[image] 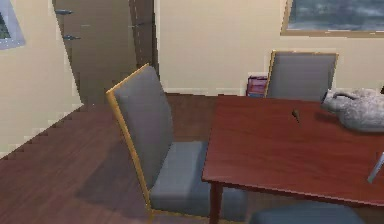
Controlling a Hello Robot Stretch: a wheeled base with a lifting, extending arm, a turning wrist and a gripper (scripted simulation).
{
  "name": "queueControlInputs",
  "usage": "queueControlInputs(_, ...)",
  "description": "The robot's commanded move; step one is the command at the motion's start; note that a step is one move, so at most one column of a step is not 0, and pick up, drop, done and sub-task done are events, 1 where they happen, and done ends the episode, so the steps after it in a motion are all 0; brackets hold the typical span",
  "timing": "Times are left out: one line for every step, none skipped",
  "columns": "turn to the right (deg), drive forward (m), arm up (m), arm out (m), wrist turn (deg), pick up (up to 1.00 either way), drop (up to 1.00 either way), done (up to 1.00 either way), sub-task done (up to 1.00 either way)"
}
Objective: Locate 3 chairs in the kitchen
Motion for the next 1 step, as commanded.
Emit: queueControlInputs(0.0, 0.00, 0.00, 0.00, 0.0, 0.00, 0.00, 1.00, 0.00)
